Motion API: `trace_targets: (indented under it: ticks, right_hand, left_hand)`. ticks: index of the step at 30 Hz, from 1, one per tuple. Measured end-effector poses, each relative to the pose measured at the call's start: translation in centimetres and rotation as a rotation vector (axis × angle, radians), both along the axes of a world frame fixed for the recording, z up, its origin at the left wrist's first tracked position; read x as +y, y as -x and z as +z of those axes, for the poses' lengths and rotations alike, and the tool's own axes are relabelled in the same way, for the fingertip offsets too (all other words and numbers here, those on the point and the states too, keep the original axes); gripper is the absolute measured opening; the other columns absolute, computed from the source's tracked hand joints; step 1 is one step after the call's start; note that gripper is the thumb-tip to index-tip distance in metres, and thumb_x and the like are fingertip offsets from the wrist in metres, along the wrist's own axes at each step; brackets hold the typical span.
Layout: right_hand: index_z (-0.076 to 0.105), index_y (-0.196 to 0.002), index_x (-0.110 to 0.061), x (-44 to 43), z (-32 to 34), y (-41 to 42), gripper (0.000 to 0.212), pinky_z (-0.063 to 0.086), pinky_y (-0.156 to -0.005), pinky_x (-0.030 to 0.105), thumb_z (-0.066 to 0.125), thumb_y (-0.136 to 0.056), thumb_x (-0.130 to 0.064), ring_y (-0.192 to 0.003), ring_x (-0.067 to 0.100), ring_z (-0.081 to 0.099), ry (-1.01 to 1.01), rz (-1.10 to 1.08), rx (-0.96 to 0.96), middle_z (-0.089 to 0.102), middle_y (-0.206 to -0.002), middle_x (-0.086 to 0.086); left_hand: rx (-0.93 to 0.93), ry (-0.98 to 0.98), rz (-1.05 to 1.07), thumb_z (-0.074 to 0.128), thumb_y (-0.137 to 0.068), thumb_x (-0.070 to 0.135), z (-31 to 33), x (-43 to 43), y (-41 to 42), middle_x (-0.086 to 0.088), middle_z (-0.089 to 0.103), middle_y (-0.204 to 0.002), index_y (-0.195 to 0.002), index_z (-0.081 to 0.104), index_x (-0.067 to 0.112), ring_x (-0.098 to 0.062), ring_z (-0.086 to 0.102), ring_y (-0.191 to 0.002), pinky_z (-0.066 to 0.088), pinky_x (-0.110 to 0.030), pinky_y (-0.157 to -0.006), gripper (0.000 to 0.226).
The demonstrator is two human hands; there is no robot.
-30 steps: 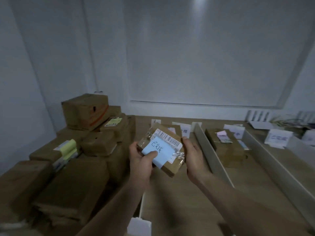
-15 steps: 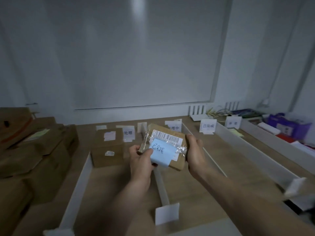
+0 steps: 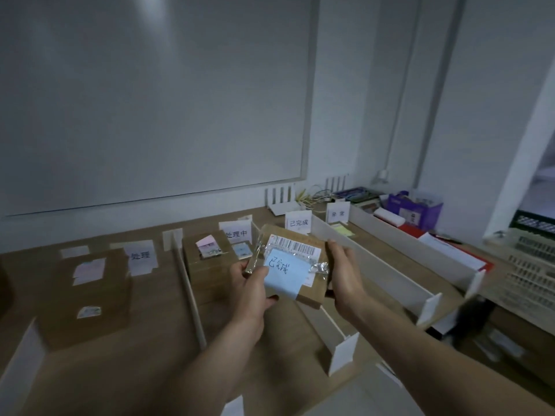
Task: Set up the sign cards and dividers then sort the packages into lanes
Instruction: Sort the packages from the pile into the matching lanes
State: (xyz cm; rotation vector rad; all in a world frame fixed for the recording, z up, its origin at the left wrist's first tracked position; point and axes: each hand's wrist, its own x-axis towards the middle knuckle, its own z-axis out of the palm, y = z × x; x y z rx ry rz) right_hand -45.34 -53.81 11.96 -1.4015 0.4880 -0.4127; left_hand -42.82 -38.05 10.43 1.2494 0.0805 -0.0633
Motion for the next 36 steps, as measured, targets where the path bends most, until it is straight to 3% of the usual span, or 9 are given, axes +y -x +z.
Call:
trace_targets:
  ticks: [3, 8, 13, 16, 22, 28, 31, 34, 36]
  right_hand:
    - [0.054, -0.116, -0.023, -2.5, -0.9, -2.1, 0.041, 0.056, -0.068, 0.039, 0.049, -0.095, -0.057, -0.093, 0.027, 0.074, 0.004, -0.026, 0.03, 0.074, -0.107, 0.009]
    - [0.059, -0.121, -0.025, -5.2, -1.6, -5.4, 0.073, 0.057, -0.072, 0.043, 0.046, -0.071, -0.078, -0.089, 0.023, 0.076, 0.016, -0.038, 0.112, 0.077, -0.102, 0.005]
    - [0.061, -0.122, -0.026, -7.3, -2.6, -7.1, 0.051, 0.058, -0.082, 0.046, 0.039, -0.098, -0.065, -0.093, 0.023, 0.074, 0.031, -0.079, 0.159, 0.077, -0.101, 0.004]
    - [0.06, -0.125, -0.026, -8.6, -2.5, -8.2, 0.049, 0.056, -0.09, 0.052, 0.04, -0.099, -0.062, -0.101, 0.027, 0.07, 0.03, -0.06, 0.174, 0.075, -0.107, 0.006]
    - [0.057, -0.128, -0.026, -12.1, -3.1, -10.9, 0.049, 0.058, -0.086, 0.051, 0.042, -0.098, -0.063, -0.105, 0.027, 0.068, 0.029, -0.014, 0.186, 0.073, -0.111, 0.006]
    - [0.06, -0.121, -0.028, -17.7, -4.0, -14.4, 0.039, 0.059, -0.079, 0.046, 0.039, -0.102, -0.056, -0.109, 0.028, 0.064, -0.01, 0.056, 0.198, 0.07, -0.115, 0.006]
    - [0.065, -0.108, -0.03, -21.1, -4.2, -16.5, 0.034, 0.062, -0.072, 0.043, 0.043, -0.1, -0.055, -0.104, 0.03, 0.066, -0.023, 0.091, 0.218, 0.071, -0.111, 0.008]
    - [0.067, -0.105, -0.028, -24.3, -4.4, -18.6, 0.036, 0.063, -0.069, 0.045, 0.048, -0.097, -0.057, -0.099, 0.031, 0.069, -0.057, 0.134, 0.243, 0.072, -0.107, 0.01]
    - [0.069, -0.104, -0.026, -25.9, -4.5, -20.0, 0.039, 0.064, -0.072, 0.049, 0.05, -0.095, -0.058, -0.097, 0.032, 0.071, -0.081, 0.15, 0.248, 0.073, -0.105, 0.011]
  left_hand:
    - [0.037, 0.005, -0.043, 0.057, -0.096, 0.012, -0.8, -2.2, -2.6, -0.003, 0.066, -0.109, -0.119, 0.049, 0.02, -0.022, 0.064, -0.103, 0.057, -0.042, -0.073, 0.026]
    - [0.067, 0.001, -0.117, 0.056, -0.096, 0.011, -1.7, -4.9, -7.3, -0.006, 0.067, -0.113, -0.123, 0.048, 0.02, -0.021, 0.064, -0.102, 0.058, -0.041, -0.069, 0.029]
    - [0.087, 0.033, -0.178, 0.055, -0.097, 0.008, -2.4, -7.2, -10.1, -0.005, 0.069, -0.11, -0.123, 0.049, 0.021, -0.022, 0.067, -0.1, 0.06, -0.04, -0.067, 0.029]
    - [0.09, 0.048, -0.198, 0.055, -0.096, 0.007, -2.6, -8.4, -11.7, -0.005, 0.07, -0.112, -0.122, 0.051, 0.023, -0.025, 0.068, -0.102, 0.06, -0.043, -0.072, 0.031]
    - [0.073, 0.046, -0.209, 0.054, -0.093, 0.003, -2.9, -11.9, -14.7, 0.0, 0.074, -0.104, -0.131, 0.049, 0.022, -0.02, 0.072, -0.094, 0.058, -0.035, -0.061, 0.043]
    - [0.037, -0.031, -0.163, 0.051, -0.089, -0.007, -4.1, -17.7, -18.2, -0.006, 0.07, -0.118, -0.131, 0.047, 0.021, -0.023, 0.07, -0.104, 0.061, -0.042, -0.075, 0.051]
    - [0.038, -0.085, -0.103, 0.053, -0.091, -0.01, -3.9, -21.3, -19.4, 0.003, 0.065, -0.109, -0.122, 0.042, 0.029, -0.018, 0.066, -0.102, 0.061, -0.043, -0.082, 0.051]
    - [0.046, -0.181, -0.014, 0.062, -0.091, -0.005, -4.3, -24.5, -20.9, 0.004, 0.066, -0.112, -0.125, 0.049, 0.016, -0.011, 0.066, -0.095, 0.062, -0.031, -0.075, 0.042]
    - [0.046, -0.25, 0.05, 0.067, -0.089, 0.002, -4.3, -26.0, -21.7, -0.002, 0.066, -0.124, -0.13, 0.052, 0.012, -0.017, 0.067, -0.105, 0.062, -0.034, -0.081, 0.045]
